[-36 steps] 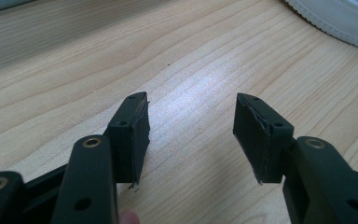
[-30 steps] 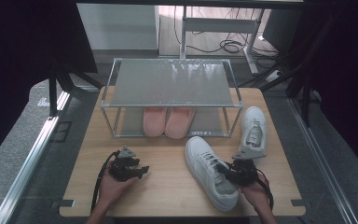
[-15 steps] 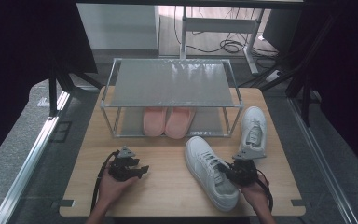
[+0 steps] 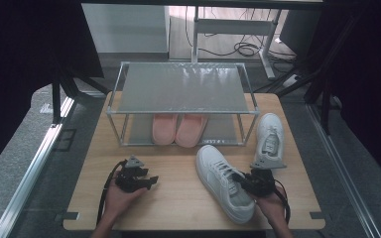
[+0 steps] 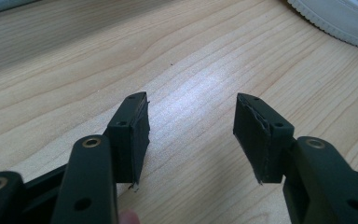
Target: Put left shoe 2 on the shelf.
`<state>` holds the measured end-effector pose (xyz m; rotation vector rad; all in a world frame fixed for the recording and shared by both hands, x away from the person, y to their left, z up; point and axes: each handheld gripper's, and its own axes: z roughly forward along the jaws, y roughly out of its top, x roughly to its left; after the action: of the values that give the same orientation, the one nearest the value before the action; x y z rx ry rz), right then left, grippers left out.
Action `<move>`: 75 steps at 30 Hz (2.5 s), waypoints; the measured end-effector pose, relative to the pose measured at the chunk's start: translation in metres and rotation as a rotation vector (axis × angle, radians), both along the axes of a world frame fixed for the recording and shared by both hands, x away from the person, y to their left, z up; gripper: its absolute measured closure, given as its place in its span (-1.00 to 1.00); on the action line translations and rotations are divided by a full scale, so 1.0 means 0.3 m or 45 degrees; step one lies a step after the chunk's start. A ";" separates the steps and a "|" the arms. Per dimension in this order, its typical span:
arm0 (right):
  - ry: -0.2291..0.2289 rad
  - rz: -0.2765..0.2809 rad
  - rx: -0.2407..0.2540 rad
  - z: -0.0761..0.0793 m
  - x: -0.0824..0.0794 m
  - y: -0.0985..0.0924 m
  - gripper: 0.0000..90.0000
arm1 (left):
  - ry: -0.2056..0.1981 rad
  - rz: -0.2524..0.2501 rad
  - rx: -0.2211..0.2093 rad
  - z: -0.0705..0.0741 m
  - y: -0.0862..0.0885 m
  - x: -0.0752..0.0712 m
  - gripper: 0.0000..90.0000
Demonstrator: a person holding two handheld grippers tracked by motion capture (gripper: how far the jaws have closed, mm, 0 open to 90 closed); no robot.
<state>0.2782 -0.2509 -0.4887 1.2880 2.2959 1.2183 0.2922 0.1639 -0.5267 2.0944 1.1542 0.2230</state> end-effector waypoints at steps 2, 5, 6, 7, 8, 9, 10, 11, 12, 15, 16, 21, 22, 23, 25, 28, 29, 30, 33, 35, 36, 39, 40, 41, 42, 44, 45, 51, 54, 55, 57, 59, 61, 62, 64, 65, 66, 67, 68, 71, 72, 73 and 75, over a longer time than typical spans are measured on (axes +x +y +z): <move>0.000 -0.003 0.015 0.002 -0.002 -0.001 0.82 | -0.002 -0.002 0.002 0.000 0.001 0.000 0.03; -0.005 0.000 0.033 0.006 -0.003 -0.004 0.82 | -0.001 -0.001 0.000 0.000 0.000 0.000 0.02; -0.004 0.001 0.041 0.007 -0.003 -0.005 0.82 | -0.001 0.000 0.000 0.000 0.000 0.000 0.03; -0.006 0.001 0.046 0.008 -0.004 -0.005 0.82 | 0.000 -0.001 0.000 0.000 0.000 0.000 0.02; -0.006 0.002 0.049 0.009 -0.004 -0.005 0.82 | 0.000 -0.001 0.001 0.000 0.000 0.000 0.03; -0.011 0.002 0.052 0.009 -0.005 -0.004 0.82 | 0.001 -0.001 0.001 -0.001 0.000 0.000 0.03; -0.012 0.002 0.054 0.010 -0.005 -0.005 0.82 | 0.003 0.002 0.000 -0.001 -0.001 0.000 0.03; -0.017 0.005 0.053 0.011 -0.006 -0.005 0.82 | 0.003 0.002 0.000 -0.001 -0.001 0.000 0.02; -0.019 0.006 0.056 0.011 -0.006 -0.005 0.82 | 0.003 0.002 0.000 -0.001 -0.001 0.000 0.03; -0.022 0.009 0.063 0.015 -0.009 -0.006 0.82 | 0.004 0.001 0.001 -0.001 -0.001 0.000 0.03; -0.022 0.007 0.068 0.016 -0.010 -0.006 0.82 | 0.004 0.001 0.001 -0.001 0.000 0.000 0.02; -0.038 0.009 0.080 0.020 -0.013 -0.006 0.83 | 0.005 -0.001 0.001 -0.002 -0.001 0.000 0.03; -0.040 0.008 0.084 0.021 -0.014 -0.006 0.83 | 0.005 -0.001 0.002 -0.002 -0.001 0.000 0.02; -0.041 0.010 0.082 0.022 -0.015 -0.007 0.83 | 0.004 0.000 0.002 -0.002 -0.001 0.000 0.03; -0.049 0.013 0.084 0.024 -0.017 -0.007 0.83 | 0.004 0.001 0.002 -0.002 0.000 0.000 0.03; -0.057 0.015 0.087 0.028 -0.020 -0.006 0.83 | 0.005 0.002 0.002 -0.002 0.000 0.001 0.03; -0.063 0.014 0.090 0.029 -0.020 -0.006 0.83 | 0.002 -0.002 0.006 -0.003 0.000 0.002 0.02; -0.062 0.015 0.089 0.031 -0.022 -0.007 0.83 | 0.007 0.000 0.005 -0.004 -0.001 0.001 0.02; -0.070 0.012 0.097 0.036 -0.025 -0.009 0.83 | 0.004 -0.003 0.009 -0.005 -0.001 0.002 0.02; -0.076 0.012 0.101 0.040 -0.026 -0.011 0.83 | 0.005 -0.003 0.009 -0.005 -0.001 0.002 0.02; -0.081 0.011 0.107 0.042 -0.027 -0.011 0.83 | 0.005 -0.003 0.009 -0.005 0.000 0.002 0.02; -0.087 0.009 0.113 0.049 -0.029 -0.013 0.83 | 0.005 -0.002 0.007 -0.004 0.000 0.002 0.03; -0.089 0.010 0.114 0.051 -0.030 -0.014 0.83 | 0.005 -0.002 0.008 -0.004 0.000 0.002 0.02; -0.096 0.009 0.119 0.053 -0.031 -0.014 0.83 | 0.005 -0.002 0.008 -0.005 0.000 0.002 0.02; -0.097 0.012 0.119 0.057 -0.033 -0.016 0.83 | 0.005 -0.002 0.009 -0.005 -0.001 0.002 0.02; -0.106 0.007 0.134 0.062 -0.036 -0.017 0.83 | 0.005 -0.003 0.010 -0.005 -0.002 0.002 0.02; -0.115 0.006 0.140 0.066 -0.037 -0.019 0.83 | 0.005 -0.003 0.010 -0.005 -0.002 0.002 0.02; -0.140 0.001 0.162 0.085 -0.042 -0.023 0.83 | 0.006 -0.003 0.006 -0.004 -0.001 0.001 0.03; -0.149 -0.002 0.169 0.092 -0.045 -0.023 0.83 | 0.005 -0.007 0.011 -0.005 0.000 0.002 0.03; -0.152 -0.003 0.169 0.094 -0.045 -0.025 0.83 | 0.005 -0.007 0.011 -0.005 0.000 0.002 0.02; -0.159 -0.007 0.174 0.099 -0.047 -0.027 0.83 | 0.005 -0.006 0.010 -0.005 -0.001 0.002 0.03; -0.167 -0.010 0.176 0.104 -0.047 -0.030 0.83 | 0.005 -0.005 0.010 -0.005 -0.002 0.002 0.03; -0.174 -0.013 0.181 0.110 -0.049 -0.034 0.83 | 0.005 -0.008 0.011 -0.005 -0.002 0.002 0.03; -0.175 -0.015 0.186 0.114 -0.050 -0.036 0.83 | 0.006 -0.008 0.010 -0.005 -0.003 0.002 0.03; -0.181 -0.019 0.194 0.122 -0.053 -0.039 0.83 | 0.004 -0.011 0.011 -0.005 -0.003 0.002 0.03; -0.187 -0.019 0.197 0.127 -0.054 -0.040 0.83 | 0.004 -0.013 0.012 -0.005 -0.003 0.002 0.02; -0.190 -0.020 0.200 0.130 -0.055 -0.040 0.83 | 0.004 -0.013 0.012 -0.005 -0.003 0.002 0.03; -0.192 -0.017 0.200 0.134 -0.056 -0.040 0.83 | 0.004 -0.013 0.011 -0.005 -0.003 0.002 0.03; -0.196 -0.018 0.206 0.138 -0.058 -0.040 0.83 | 0.006 -0.010 0.007 -0.005 -0.004 0.001 0.03; -0.208 -0.017 0.214 0.151 -0.061 -0.040 0.83 | 0.006 -0.011 0.007 -0.005 -0.005 0.002 0.03; -0.215 -0.018 0.216 0.156 -0.062 -0.039 0.83 | 0.008 -0.010 0.007 -0.005 -0.004 0.002 0.03; -0.221 -0.020 0.219 0.161 -0.063 -0.040 0.83 | 0.006 -0.013 0.010 -0.006 -0.003 0.003 0.03; -0.230 -0.022 0.228 0.171 -0.064 -0.043 0.83 | 0.005 -0.013 0.009 -0.005 -0.003 0.003 0.03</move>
<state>0.2589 -0.2637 -0.4374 1.1956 2.0852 1.4970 0.2931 0.1630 -0.5282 2.1075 1.1465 0.2186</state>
